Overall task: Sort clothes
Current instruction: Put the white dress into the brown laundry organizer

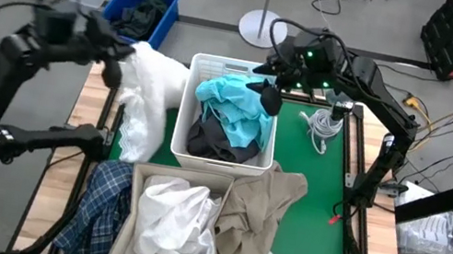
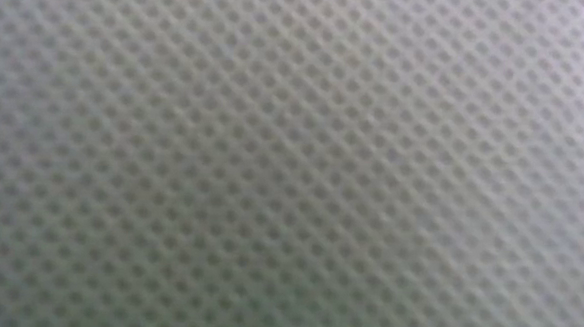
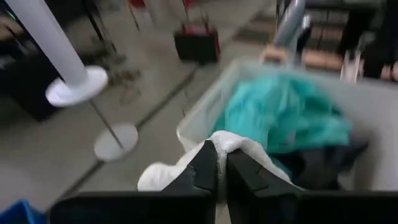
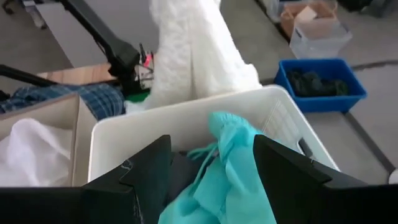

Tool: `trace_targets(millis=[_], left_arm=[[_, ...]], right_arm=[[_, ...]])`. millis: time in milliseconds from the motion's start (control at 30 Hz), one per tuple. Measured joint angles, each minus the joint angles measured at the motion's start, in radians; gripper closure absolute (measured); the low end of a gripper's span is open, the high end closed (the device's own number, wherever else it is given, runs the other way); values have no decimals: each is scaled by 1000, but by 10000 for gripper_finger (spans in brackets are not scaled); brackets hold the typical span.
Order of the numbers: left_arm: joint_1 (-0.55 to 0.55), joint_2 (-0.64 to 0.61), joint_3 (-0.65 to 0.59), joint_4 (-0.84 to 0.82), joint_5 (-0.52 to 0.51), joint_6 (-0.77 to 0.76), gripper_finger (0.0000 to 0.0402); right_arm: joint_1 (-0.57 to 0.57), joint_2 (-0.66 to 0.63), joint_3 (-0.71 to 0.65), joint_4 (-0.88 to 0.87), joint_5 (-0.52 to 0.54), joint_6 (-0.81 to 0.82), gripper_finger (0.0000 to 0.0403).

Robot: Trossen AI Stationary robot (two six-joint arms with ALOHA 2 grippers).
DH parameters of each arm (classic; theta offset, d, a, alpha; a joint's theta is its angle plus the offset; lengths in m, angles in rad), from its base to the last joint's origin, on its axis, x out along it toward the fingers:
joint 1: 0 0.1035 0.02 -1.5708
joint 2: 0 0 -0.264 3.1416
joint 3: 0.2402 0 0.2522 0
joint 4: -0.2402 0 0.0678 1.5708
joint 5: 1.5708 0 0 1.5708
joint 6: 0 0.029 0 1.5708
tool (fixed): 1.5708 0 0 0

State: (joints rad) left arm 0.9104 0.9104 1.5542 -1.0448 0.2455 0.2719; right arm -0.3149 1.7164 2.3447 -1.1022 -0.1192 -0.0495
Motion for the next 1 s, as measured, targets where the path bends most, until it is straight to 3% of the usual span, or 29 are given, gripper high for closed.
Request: trace_targets(millis=[200, 333, 500, 800, 1000], left_arm=[[0, 7, 144, 2, 15, -40, 401], [0, 19, 199, 45, 115, -110, 401], [0, 14, 199, 158, 200, -214, 401], [0, 38, 191, 204, 212, -325, 401], [-23, 71, 190, 247, 246, -383, 401]], right_arm=[[1, 0, -17, 180, -1, -8, 184], [10, 17, -41, 346, -9, -22, 180], [26, 84, -43, 526, -11, 33, 151], [93, 235, -43, 932, -12, 52, 82], [114, 328, -21, 1084, -11, 121, 55]])
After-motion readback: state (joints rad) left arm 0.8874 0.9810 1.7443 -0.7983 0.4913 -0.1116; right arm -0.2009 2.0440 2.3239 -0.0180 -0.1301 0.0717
